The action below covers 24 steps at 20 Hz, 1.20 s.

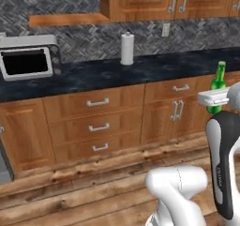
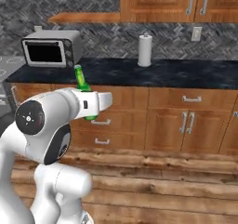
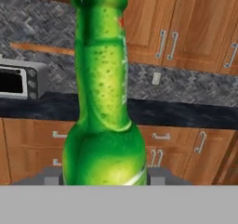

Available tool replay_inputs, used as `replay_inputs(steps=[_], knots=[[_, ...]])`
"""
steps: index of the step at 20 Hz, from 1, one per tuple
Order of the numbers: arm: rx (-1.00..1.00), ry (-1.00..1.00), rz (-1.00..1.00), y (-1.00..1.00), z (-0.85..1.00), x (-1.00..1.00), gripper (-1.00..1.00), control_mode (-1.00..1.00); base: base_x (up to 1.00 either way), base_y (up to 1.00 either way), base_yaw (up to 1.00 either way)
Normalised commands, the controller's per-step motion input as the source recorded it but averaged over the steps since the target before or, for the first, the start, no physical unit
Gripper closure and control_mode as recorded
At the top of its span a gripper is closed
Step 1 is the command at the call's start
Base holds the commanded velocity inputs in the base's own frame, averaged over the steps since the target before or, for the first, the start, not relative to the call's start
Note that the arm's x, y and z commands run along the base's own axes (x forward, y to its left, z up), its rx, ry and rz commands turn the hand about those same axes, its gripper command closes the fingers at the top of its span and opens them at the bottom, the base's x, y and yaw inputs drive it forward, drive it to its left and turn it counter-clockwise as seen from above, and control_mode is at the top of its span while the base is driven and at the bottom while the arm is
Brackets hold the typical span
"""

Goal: Pick the can, beer from the counter and place them in the open cabinet.

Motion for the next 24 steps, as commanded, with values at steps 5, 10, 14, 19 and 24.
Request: replay_inputs(steps=[5,10,14,19,24], knots=[[0.00,0.00,0.00,0.00,0.00,0.00,1.00,1.00,0.00,-0.04,-0.92],[0.00,0.00,0.00,0.00,0.00,0.00,1.00,1.00,0.02,0.00,-0.90],[0.00,0.00,0.00,0.00,0.00,0.00,1.00,1.00,0.17,0.04,-0.69],[0.00,0.00,0.00,0.00,0.00,0.00,1.00,1.00,0.25,0.15,-0.66],[0.00,0.00,0.00,0.00,0.00,0.00,1.00,1.00,0.38,0.34,-0.62]])
